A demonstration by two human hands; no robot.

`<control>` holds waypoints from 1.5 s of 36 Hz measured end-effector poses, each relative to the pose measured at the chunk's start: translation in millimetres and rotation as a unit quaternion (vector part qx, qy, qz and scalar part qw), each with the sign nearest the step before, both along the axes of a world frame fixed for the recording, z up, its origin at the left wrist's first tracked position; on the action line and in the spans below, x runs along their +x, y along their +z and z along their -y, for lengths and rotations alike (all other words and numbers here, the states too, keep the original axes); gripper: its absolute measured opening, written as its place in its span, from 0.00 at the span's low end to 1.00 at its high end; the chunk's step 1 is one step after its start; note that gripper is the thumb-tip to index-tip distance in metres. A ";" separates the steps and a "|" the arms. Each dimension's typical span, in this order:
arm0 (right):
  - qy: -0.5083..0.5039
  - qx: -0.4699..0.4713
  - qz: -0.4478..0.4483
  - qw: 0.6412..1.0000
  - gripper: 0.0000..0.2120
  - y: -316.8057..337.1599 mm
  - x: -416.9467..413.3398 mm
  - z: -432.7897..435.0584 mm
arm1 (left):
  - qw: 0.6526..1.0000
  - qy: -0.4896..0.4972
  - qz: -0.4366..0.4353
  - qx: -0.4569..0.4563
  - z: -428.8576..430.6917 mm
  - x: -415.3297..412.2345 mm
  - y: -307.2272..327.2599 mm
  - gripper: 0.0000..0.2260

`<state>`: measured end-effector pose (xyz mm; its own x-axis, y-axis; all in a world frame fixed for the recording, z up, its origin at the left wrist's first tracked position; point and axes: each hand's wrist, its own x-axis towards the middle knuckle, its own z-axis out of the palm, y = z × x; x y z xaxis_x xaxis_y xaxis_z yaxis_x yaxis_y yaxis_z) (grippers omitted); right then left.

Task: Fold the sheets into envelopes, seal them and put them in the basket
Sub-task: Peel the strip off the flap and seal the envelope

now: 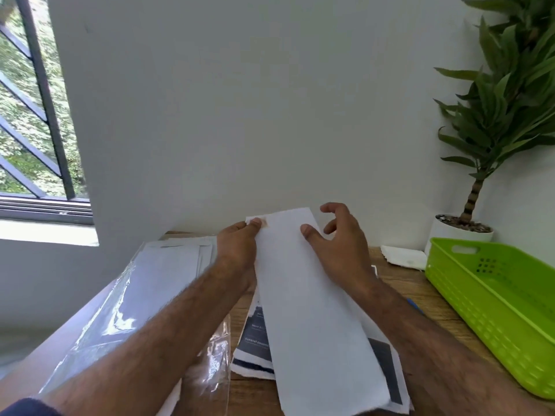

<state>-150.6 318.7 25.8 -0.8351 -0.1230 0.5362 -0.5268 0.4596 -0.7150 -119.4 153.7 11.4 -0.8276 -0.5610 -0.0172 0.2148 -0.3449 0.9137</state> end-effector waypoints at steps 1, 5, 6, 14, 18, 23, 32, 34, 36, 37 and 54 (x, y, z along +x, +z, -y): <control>0.019 0.013 0.026 0.999 0.23 2.5 0.6 0.6 | 1.000 0.026 0.008 -0.005 10.6 -1.7 -0.7 0.07; 0.172 -0.012 0.239 0.956 0.28 8.7 1.9 -9.0 | 0.992 0.118 0.040 -0.011 43.8 -7.0 -2.0 0.11; 0.228 -0.020 0.281 0.932 0.28 9.2 2.6 -12.6 | 0.991 0.130 0.040 -0.002 47.7 -7.0 -1.2 0.10; 0.313 -0.072 0.319 0.892 0.11 27.7 12.5 -28.2 | 0.990 0.084 0.097 0.058 67.4 -13.0 -8.1 0.06; 0.349 -0.146 0.282 0.882 0.10 21.9 -1.3 -39.4 | 0.992 0.071 0.055 0.092 55.8 -8.3 -0.1 0.04; 0.215 -0.229 0.194 0.929 0.10 13.8 -21.8 -39.4 | 0.998 -0.042 0.049 0.004 34.7 4.9 14.9 0.09; 0.188 -0.396 0.259 0.861 0.06 15.8 -43.0 -52.1 | 0.935 0.001 0.100 -0.341 22.1 8.6 15.0 0.29; 0.230 -0.360 0.302 0.852 0.09 12.0 -40.6 -52.2 | 0.952 -0.048 0.089 -0.288 21.9 9.9 14.2 0.30; 0.279 -0.309 0.347 0.841 0.13 6.2 -37.1 -50.5 | 0.969 -0.119 0.075 -0.202 21.6 9.6 14.0 0.31; 0.297 -0.276 0.363 0.839 0.14 3.8 -34.0 -48.8 | 0.974 -0.148 0.066 -0.161 21.5 8.6 13.3 0.32; 0.242 -0.175 0.293 0.908 0.11 -5.7 -23.1 -28.6 | 0.955 -0.244 0.036 -0.163 3.6 12.1 3.0 0.14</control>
<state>-173.7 347.3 20.1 -0.8836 -0.4585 0.0944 -0.0886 -0.0342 -0.9955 -107.3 150.1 14.4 -0.9953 -0.0938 0.0252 0.0330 -0.0832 0.9960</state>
